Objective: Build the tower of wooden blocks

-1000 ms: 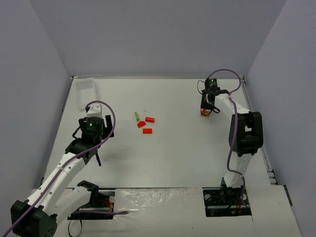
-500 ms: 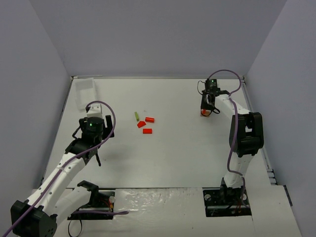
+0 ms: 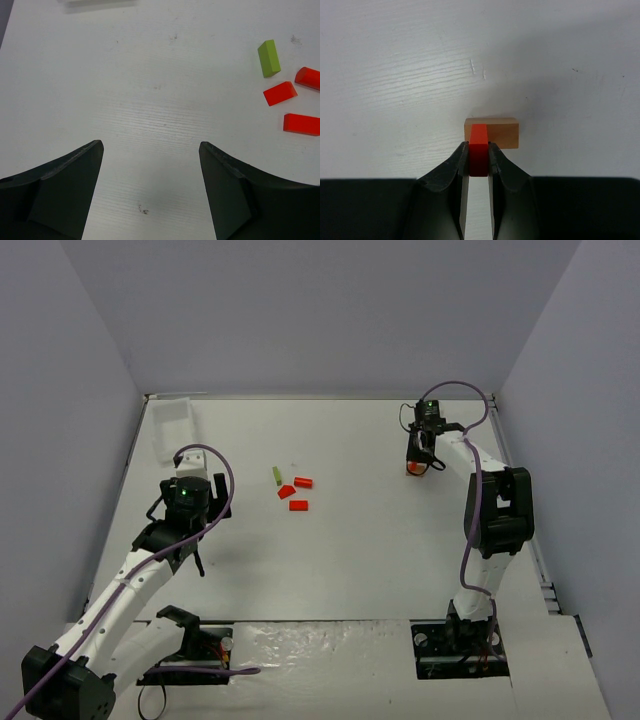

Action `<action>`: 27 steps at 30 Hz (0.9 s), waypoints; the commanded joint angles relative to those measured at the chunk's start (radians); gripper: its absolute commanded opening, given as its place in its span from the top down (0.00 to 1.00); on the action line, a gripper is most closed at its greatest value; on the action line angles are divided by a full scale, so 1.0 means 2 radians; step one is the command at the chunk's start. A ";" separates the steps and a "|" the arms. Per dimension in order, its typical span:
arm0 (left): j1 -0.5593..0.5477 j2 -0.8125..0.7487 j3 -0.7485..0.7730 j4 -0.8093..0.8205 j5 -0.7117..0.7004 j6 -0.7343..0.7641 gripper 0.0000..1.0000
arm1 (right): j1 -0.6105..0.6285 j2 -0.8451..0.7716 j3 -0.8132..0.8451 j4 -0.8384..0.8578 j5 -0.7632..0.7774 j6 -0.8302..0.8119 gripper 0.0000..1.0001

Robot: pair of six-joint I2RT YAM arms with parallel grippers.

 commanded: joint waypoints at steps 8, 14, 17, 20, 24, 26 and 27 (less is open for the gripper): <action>0.004 -0.003 0.012 0.032 -0.001 0.004 0.25 | 0.004 -0.025 0.013 -0.023 0.006 -0.011 1.00; 0.004 -0.003 0.012 0.032 -0.001 0.004 0.25 | 0.007 -0.026 0.012 -0.023 0.008 -0.013 1.00; 0.004 -0.003 0.012 0.032 0.000 0.004 0.25 | 0.008 -0.026 0.011 -0.023 0.009 -0.014 1.00; 0.004 -0.003 0.011 0.033 0.000 0.004 0.25 | 0.009 -0.026 0.011 -0.023 0.012 -0.014 1.00; 0.004 -0.003 0.011 0.033 0.000 0.004 0.25 | 0.009 -0.026 0.013 -0.023 0.011 -0.012 1.00; 0.004 -0.003 0.011 0.033 0.000 0.004 0.25 | 0.010 -0.026 0.015 -0.023 0.011 -0.012 1.00; 0.004 -0.004 0.011 0.032 0.000 0.004 0.25 | 0.010 -0.026 0.015 -0.023 0.011 -0.012 1.00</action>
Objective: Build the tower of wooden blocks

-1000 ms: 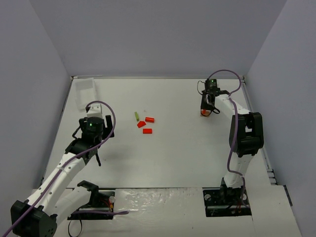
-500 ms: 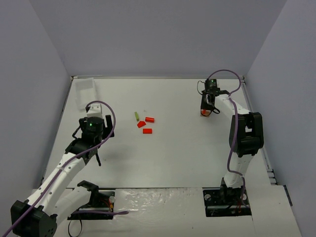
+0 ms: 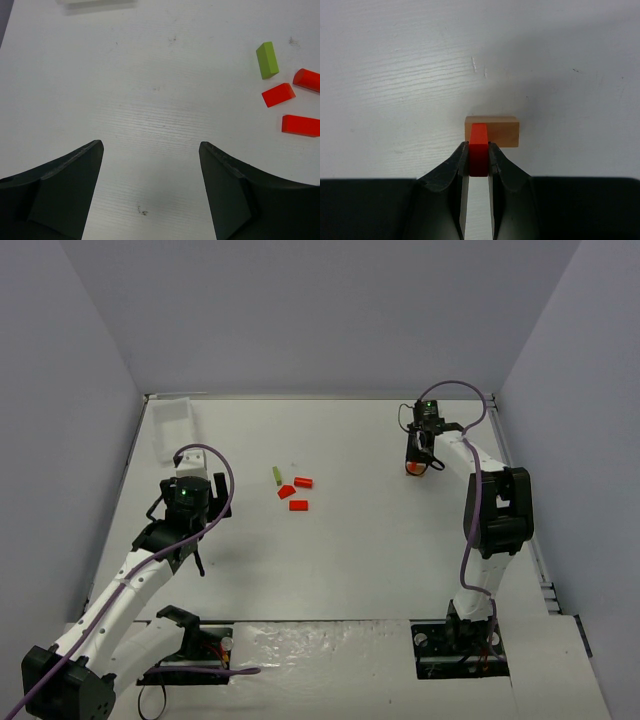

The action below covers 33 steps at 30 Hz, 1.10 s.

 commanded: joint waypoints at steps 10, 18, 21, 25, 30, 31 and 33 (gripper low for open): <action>0.004 -0.005 0.010 0.030 0.000 0.004 0.25 | 0.004 -0.024 0.019 -0.019 0.008 0.003 1.00; 0.004 -0.005 0.011 0.030 0.000 0.004 0.25 | 0.004 -0.022 0.015 -0.019 0.013 0.010 1.00; 0.004 -0.005 0.011 0.029 0.000 0.005 0.25 | 0.004 -0.020 0.016 -0.018 0.012 0.013 1.00; 0.004 -0.005 0.011 0.030 0.000 0.004 0.25 | 0.005 -0.019 0.020 -0.018 0.013 0.013 1.00; 0.004 -0.006 0.011 0.030 0.000 0.004 0.25 | 0.005 -0.021 0.023 -0.018 0.017 0.013 1.00; 0.004 -0.006 0.011 0.030 0.000 0.004 0.25 | 0.004 -0.021 0.025 -0.018 0.017 0.014 1.00; 0.004 -0.007 0.011 0.030 0.000 0.004 0.25 | 0.005 -0.022 0.026 -0.018 0.017 0.014 1.00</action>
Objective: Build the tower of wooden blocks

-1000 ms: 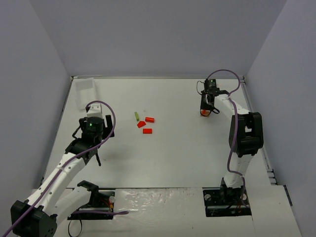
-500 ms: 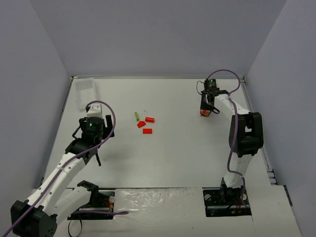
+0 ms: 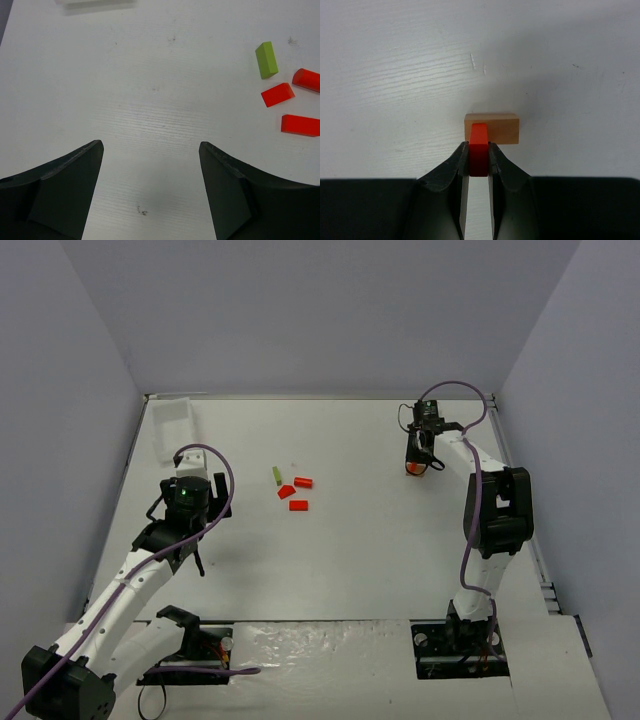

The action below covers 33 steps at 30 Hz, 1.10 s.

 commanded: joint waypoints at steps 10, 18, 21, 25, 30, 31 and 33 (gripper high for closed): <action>0.004 -0.007 0.011 0.030 -0.002 0.004 0.25 | 0.004 -0.026 0.029 -0.009 0.019 0.004 1.00; 0.004 -0.008 0.011 0.030 -0.002 0.004 0.25 | 0.004 -0.024 0.033 -0.008 0.017 0.003 1.00; 0.004 -0.008 0.011 0.030 -0.002 0.004 0.25 | 0.005 -0.023 0.032 -0.008 0.015 0.004 1.00; 0.004 -0.008 0.011 0.031 -0.001 0.004 0.25 | 0.005 -0.022 0.032 -0.007 0.017 0.002 1.00; 0.004 -0.008 0.011 0.031 -0.001 0.004 0.25 | 0.005 -0.018 0.032 -0.004 0.008 0.003 1.00; 0.004 -0.009 0.011 0.031 -0.001 0.004 0.25 | 0.005 -0.018 0.032 -0.003 0.007 0.003 1.00; 0.004 -0.009 0.010 0.031 -0.001 0.004 0.25 | 0.005 -0.017 0.031 -0.002 0.006 0.003 1.00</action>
